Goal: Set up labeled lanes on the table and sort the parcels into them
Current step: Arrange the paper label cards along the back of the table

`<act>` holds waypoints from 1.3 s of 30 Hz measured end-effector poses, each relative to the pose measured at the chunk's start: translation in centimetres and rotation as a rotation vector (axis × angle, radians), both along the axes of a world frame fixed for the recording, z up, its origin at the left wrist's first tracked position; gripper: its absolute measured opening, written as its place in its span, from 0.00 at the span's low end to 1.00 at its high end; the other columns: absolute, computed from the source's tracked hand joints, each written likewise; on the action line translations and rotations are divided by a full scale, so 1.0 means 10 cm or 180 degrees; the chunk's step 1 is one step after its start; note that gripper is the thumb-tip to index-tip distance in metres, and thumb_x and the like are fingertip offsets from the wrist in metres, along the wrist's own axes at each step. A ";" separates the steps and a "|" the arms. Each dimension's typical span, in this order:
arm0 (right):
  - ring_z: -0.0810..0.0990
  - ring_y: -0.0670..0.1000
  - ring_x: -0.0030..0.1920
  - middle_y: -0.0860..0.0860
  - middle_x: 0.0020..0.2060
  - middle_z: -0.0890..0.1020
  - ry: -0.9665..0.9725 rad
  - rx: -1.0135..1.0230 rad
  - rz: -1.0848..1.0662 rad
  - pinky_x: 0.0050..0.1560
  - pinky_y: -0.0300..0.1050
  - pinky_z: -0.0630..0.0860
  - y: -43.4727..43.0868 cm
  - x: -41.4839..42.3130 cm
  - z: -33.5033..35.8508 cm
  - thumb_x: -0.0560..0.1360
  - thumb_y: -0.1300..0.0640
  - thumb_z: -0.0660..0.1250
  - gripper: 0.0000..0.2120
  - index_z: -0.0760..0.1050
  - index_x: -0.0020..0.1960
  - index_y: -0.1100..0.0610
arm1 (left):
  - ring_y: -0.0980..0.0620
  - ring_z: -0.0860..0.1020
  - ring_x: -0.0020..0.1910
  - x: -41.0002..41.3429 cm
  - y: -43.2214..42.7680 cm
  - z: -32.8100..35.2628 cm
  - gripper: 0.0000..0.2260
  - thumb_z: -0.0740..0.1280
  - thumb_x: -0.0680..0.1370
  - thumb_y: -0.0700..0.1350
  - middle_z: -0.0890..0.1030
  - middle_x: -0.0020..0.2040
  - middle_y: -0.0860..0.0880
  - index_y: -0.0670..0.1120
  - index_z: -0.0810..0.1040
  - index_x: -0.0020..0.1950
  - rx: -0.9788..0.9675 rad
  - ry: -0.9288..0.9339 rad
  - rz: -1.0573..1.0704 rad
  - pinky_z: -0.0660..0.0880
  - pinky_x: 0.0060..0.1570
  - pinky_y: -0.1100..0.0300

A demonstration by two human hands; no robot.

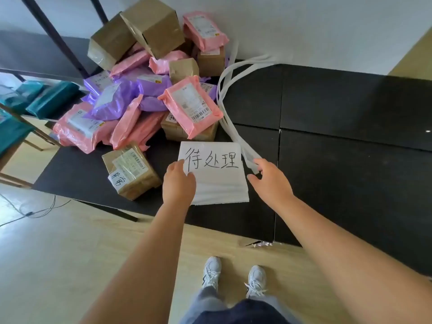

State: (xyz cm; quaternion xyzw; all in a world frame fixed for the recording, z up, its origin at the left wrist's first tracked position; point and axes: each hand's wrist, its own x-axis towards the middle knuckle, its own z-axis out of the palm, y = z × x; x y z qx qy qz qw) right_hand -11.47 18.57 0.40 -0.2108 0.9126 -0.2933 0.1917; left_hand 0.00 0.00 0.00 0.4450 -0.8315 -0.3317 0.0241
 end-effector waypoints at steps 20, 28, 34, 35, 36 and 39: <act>0.80 0.56 0.56 0.58 0.59 0.81 -0.0466 0.0181 -0.0230 0.53 0.51 0.79 -0.45 0.18 -0.10 0.81 0.52 0.63 0.16 0.74 0.65 0.59 | 0.46 0.75 0.58 0.13 -0.21 -0.12 0.19 0.62 0.80 0.44 0.73 0.64 0.46 0.48 0.68 0.71 0.0197 0.0384 0.0641 0.74 0.49 0.52; 0.77 0.44 0.44 0.49 0.54 0.79 -0.0133 -0.0514 -0.0967 0.35 0.35 0.70 -0.47 0.16 -0.08 0.81 0.54 0.63 0.11 0.70 0.62 0.54 | 0.50 0.75 0.51 0.10 -0.05 0.05 0.21 0.66 0.75 0.43 0.67 0.59 0.53 0.47 0.67 0.67 0.0166 0.1055 0.0596 0.71 0.39 0.59; 0.77 0.44 0.44 0.50 0.54 0.78 0.0002 -0.0665 -0.1471 0.35 0.35 0.70 -0.18 -0.04 -0.03 0.79 0.55 0.66 0.11 0.70 0.60 0.53 | 0.54 0.76 0.52 -0.23 0.14 0.10 0.20 0.68 0.75 0.43 0.69 0.58 0.57 0.50 0.67 0.65 0.0540 0.1116 0.0321 0.72 0.38 0.64; 0.77 0.44 0.44 0.50 0.54 0.78 -0.0001 -0.0689 -0.1539 0.35 0.35 0.70 -0.10 -0.10 -0.02 0.79 0.55 0.66 0.11 0.70 0.60 0.53 | 0.54 0.76 0.52 -0.32 0.19 0.11 0.20 0.68 0.76 0.43 0.70 0.59 0.56 0.50 0.68 0.65 0.0636 0.1124 0.0312 0.72 0.39 0.64; 0.77 0.43 0.44 0.50 0.54 0.78 -0.0011 -0.0713 -0.1597 0.36 0.34 0.70 -0.03 -0.18 -0.01 0.79 0.55 0.67 0.11 0.71 0.60 0.53 | 0.55 0.76 0.51 -0.42 0.24 0.13 0.19 0.68 0.76 0.43 0.72 0.60 0.55 0.50 0.68 0.65 0.0717 0.1135 0.0292 0.73 0.39 0.64; 0.76 0.41 0.43 0.50 0.55 0.78 -0.0034 -0.0733 -0.1719 0.36 0.33 0.68 0.21 -0.47 0.01 0.79 0.57 0.67 0.13 0.72 0.63 0.54 | 0.55 0.77 0.51 -0.75 0.40 0.17 0.17 0.69 0.76 0.42 0.74 0.61 0.54 0.51 0.69 0.63 0.0818 0.1175 0.0183 0.77 0.45 0.60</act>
